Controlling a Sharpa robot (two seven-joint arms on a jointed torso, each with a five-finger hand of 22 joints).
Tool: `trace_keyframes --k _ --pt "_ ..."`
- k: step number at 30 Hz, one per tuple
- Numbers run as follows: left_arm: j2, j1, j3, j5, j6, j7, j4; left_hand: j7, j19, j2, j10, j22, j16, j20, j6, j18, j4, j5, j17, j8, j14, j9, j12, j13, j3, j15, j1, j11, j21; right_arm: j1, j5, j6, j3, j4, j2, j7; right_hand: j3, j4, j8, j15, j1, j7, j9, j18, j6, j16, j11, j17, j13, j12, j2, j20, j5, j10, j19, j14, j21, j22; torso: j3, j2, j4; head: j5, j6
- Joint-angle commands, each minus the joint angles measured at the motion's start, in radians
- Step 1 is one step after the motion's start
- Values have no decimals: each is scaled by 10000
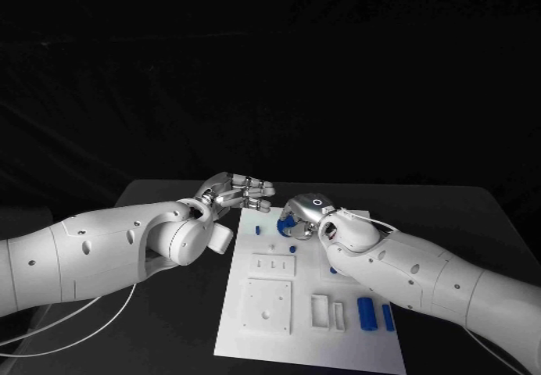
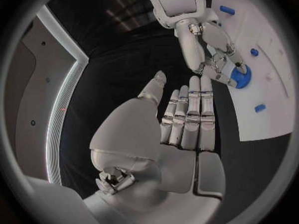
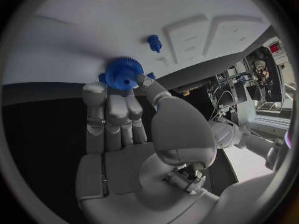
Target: Assemble the parts on the task board
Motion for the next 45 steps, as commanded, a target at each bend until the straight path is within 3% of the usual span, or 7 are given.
trace_keyframes --k 1,12,19,27,38,42,45 --pt "25 8 10 -39 147 73 18 -22 8 4 -59 -8 -23 19 -62 -18 3 -13 -16 -26 -19 13 -31 11 9 11 13 -26 60 -26 -171 41 -19 -97 4 -16 19 -3 -44 -43 30 -25 -13 -28 -72 -41 47 -8 -10 -35 -53 -40 -54 37 399 38 -42 772 3 3 -11 -1 14" --pt "34 8 10 -39 143 71 17 -22 8 4 -59 -8 -23 19 -62 -18 3 -13 -16 -26 -19 13 -31 11 9 11 13 -26 60 -30 -54 -129 -56 -219 99 77 -27 72 -41 15 20 103 -19 13 -601 -192 122 -134 -265 -341 -201 12 -196 -130 364 11 -289 723 2 0 -3 4 56" --pt "23 9 10 -39 132 67 16 -16 15 8 -63 -25 -25 21 -83 -17 10 -14 -16 -28 -22 9 -30 11 9 14 1 -24 56 -29 86 -329 -61 -278 91 138 -236 20 -39 -9 152 132 -18 43 -1117 -547 30 -393 -2119 -2205 -337 5 -276 -811 309 -39 -903 620 1 1 -11 8 54" --pt "21 9 10 -39 134 68 7 -16 15 8 -63 -25 -25 21 -83 -17 10 -14 -16 -28 -22 9 -30 11 9 14 1 -24 56 -29 119 -421 -62 -301 68 133 -652 3 -78 -59 341 140 -56 -1 -2360 -503 -26 -294 -2173 -1902 -385 -47 -331 -794 369 -25 -940 661 0 1 -3 21 57" --pt "18 9 10 -39 137 64 -15 -16 15 8 -63 -25 -25 21 -83 -17 10 -14 -16 -28 -22 9 -30 11 9 14 1 -24 56 -29 261 -404 -62 -216 -17 216 -722 80 -63 -38 271 170 -44 12 -2040 -453 30 -221 -2064 -1708 -349 -35 -100 -761 395 -12 -882 679 3 0 -11 14 48" --pt "10 9 10 -39 141 65 -19 -16 15 8 -63 -25 -25 21 -83 -17 10 -14 -16 -28 -22 9 -30 11 9 14 1 -24 56 -29 422 -336 -62 -99 -140 254 -617 124 -53 7 91 205 -24 44 -1136 -430 105 -186 -1976 -1562 -303 3 88 -745 414 -6 -837 691 5 1 -10 20 33" --pt "3 9 10 -39 141 66 -25 -16 15 8 -63 -25 -25 21 -83 -17 10 -14 -16 -28 -22 9 -30 11 9 14 1 -24 56 -32 502 -278 -62 -43 -201 282 -521 120 -43 2 2 180 -19 57 -1008 -423 94 -174 -1945 -1501 -293 9 143 -745 413 -7 -831 691 9 1 -20 28 18"
